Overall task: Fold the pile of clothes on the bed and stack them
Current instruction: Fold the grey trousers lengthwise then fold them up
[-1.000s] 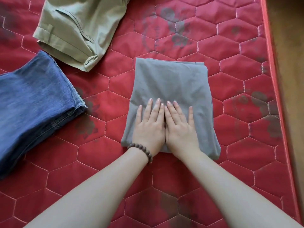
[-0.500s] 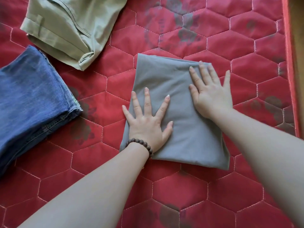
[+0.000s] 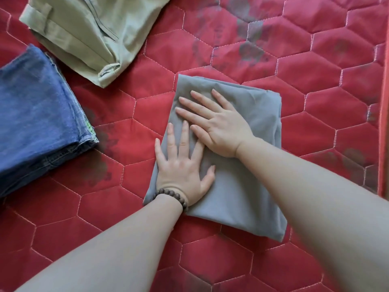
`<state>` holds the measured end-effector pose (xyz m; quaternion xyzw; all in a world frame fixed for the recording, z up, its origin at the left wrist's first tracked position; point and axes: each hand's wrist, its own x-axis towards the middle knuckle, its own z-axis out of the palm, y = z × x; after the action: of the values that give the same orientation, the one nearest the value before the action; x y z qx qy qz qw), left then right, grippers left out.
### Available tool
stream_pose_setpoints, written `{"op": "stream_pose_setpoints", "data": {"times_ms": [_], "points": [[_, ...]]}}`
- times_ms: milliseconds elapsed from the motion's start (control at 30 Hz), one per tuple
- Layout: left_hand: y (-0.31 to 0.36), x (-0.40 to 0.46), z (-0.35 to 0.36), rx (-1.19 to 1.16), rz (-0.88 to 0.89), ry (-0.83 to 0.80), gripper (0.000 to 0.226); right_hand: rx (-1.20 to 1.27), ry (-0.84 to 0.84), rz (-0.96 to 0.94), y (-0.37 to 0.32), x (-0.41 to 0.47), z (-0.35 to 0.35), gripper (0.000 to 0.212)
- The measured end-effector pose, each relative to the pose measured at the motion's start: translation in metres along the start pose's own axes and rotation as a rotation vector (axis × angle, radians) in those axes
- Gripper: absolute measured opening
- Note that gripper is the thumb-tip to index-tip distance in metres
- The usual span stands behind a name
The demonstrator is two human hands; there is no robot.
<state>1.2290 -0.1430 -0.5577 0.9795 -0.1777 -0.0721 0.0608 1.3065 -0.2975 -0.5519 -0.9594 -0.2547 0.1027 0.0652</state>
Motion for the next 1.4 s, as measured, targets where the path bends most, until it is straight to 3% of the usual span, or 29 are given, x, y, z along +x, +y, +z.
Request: {"op": "stream_pose_setpoints", "data": {"times_ms": [167,267,367,467,600,667,833,1000,1167,1300,1400], "points": [[-0.001,-0.002,-0.001,0.021,-0.007,-0.003,0.080,-0.139,-0.090,0.525,0.058,0.005,-0.015,0.056],[0.000,-0.002,-0.001,0.012,-0.005,-0.004,0.079,-0.228,0.082,0.675,0.054,-0.019,-0.023,0.055],[-0.001,-0.002,0.000,0.013,-0.003,0.004,0.078,-0.107,0.242,0.486,-0.016,-0.067,-0.003,0.053],[-0.001,-0.003,0.000,0.019,0.008,0.021,0.077,-0.067,0.132,0.288,-0.066,-0.137,0.029,0.058],[-0.001,-0.004,0.002,0.023,0.002,0.041,0.076,0.045,0.066,0.621,-0.022,-0.183,0.043,0.059],[0.000,-0.004,0.002,0.030,0.002,0.046,0.076,0.086,0.085,0.701,-0.005,-0.179,0.033,0.058],[-0.002,-0.005,0.004,0.039,0.011,0.055,0.076,0.089,0.273,0.583,0.029,-0.100,-0.016,0.064],[-0.003,-0.005,0.004,0.019,0.016,0.069,0.074,0.047,-0.088,0.517,0.046,-0.032,-0.021,0.059],[-0.009,-0.013,0.000,0.022,0.065,0.050,0.068,-0.061,0.037,0.537,0.033,-0.056,-0.011,0.052],[-0.021,-0.066,0.003,-0.014,0.289,0.076,0.066,-0.067,0.040,0.665,0.014,-0.069,-0.004,0.051],[-0.044,-0.123,0.009,0.056,0.529,-0.008,0.086,-0.064,0.087,0.816,-0.020,-0.081,0.007,0.049]]}}
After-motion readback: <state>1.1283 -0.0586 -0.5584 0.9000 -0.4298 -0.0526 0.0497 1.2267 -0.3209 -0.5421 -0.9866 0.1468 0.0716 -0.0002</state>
